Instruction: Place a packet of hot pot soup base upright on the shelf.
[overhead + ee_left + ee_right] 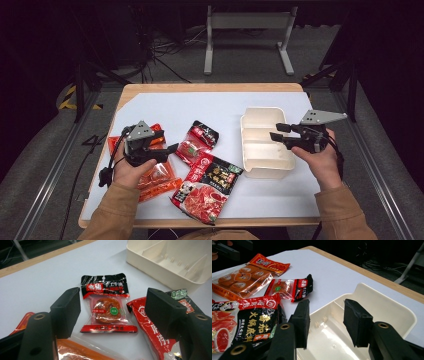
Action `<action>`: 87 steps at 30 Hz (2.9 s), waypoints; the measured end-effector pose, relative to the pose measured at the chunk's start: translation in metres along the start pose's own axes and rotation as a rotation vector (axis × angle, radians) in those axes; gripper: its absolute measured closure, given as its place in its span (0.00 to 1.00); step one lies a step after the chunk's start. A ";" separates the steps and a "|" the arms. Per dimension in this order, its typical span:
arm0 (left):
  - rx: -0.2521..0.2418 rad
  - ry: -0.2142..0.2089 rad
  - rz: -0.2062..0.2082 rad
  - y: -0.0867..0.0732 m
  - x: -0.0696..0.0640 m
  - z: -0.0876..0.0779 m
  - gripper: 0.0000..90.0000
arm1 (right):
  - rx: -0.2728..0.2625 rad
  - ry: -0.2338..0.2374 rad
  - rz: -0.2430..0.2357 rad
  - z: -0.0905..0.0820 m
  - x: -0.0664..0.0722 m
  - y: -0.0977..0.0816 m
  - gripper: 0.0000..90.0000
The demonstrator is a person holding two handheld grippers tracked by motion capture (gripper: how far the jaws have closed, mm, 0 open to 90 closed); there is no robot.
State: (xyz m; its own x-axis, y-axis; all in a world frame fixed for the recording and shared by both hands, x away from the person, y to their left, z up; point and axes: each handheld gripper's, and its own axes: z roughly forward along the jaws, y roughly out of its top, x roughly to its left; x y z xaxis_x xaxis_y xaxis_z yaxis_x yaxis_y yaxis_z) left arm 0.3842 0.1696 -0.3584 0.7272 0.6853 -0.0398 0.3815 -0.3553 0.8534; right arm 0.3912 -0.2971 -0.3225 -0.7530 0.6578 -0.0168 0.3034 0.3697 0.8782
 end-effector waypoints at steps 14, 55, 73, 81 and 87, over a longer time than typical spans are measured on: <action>0.022 -0.105 0.039 0.022 -0.037 0.014 0.28 | -0.008 -0.011 0.013 -0.004 -0.004 -0.001 0.60; 0.183 -0.176 -0.123 -0.017 -0.029 0.109 0.49 | 0.022 0.029 0.000 0.009 0.001 -0.001 0.52; 0.249 -0.149 -0.111 -0.025 -0.030 0.119 0.73 | 0.050 0.030 -0.002 0.016 0.005 -0.002 0.51; 0.246 -0.182 -0.142 -0.025 -0.029 0.116 0.91 | 0.062 0.015 0.001 0.017 0.007 -0.001 0.53; 0.233 -0.183 -0.151 -0.023 -0.029 0.112 0.93 | 0.062 0.013 0.003 0.016 0.006 -0.001 0.53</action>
State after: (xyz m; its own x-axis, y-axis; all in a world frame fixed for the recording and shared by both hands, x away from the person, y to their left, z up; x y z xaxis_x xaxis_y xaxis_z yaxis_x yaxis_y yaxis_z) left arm 0.4183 0.0872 -0.4350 0.7353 0.6227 -0.2674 0.5972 -0.4089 0.6900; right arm 0.3956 -0.2830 -0.3308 -0.7592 0.6508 -0.0077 0.3408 0.4075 0.8472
